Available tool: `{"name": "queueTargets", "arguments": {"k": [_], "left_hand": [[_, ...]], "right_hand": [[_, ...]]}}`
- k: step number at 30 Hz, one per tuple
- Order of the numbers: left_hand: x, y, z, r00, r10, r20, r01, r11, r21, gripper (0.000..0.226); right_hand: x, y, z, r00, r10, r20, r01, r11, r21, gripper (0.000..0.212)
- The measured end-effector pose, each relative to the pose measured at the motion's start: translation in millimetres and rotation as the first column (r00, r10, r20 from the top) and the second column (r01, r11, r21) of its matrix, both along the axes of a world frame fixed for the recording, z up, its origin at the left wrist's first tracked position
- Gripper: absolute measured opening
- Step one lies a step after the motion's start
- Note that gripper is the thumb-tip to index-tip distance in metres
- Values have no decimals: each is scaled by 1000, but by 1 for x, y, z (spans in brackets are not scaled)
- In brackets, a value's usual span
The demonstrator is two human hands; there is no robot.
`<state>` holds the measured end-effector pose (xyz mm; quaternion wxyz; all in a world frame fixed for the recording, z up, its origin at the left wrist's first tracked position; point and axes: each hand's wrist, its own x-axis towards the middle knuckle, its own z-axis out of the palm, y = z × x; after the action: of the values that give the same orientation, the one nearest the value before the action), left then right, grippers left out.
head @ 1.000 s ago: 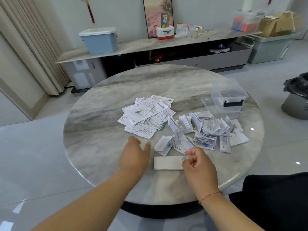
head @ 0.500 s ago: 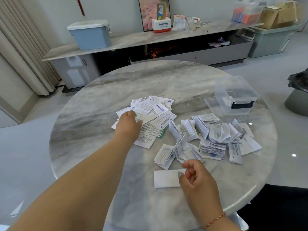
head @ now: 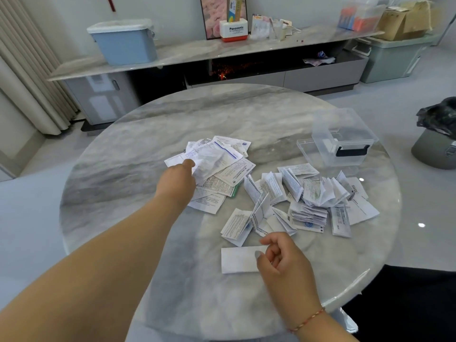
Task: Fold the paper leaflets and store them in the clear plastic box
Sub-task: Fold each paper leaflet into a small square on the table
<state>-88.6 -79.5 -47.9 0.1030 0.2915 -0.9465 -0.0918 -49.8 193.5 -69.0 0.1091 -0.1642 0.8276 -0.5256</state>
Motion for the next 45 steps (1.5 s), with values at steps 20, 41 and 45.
{"name": "queueTargets", "arguments": {"k": [20, 41, 45], "left_hand": [[208, 154, 45, 828, -556, 67, 545, 828, 134, 37], [198, 151, -13, 956, -102, -275, 228, 849, 476, 18], [198, 141, -17, 901, -46, -432, 183, 941, 283, 37]], "right_hand": [[25, 17, -10, 558, 638, -531, -462, 770, 440, 26], [35, 15, -4, 884, 443, -146, -415, 890, 186, 32], [36, 6, -1, 925, 359, -128, -326, 919, 220, 33]]}}
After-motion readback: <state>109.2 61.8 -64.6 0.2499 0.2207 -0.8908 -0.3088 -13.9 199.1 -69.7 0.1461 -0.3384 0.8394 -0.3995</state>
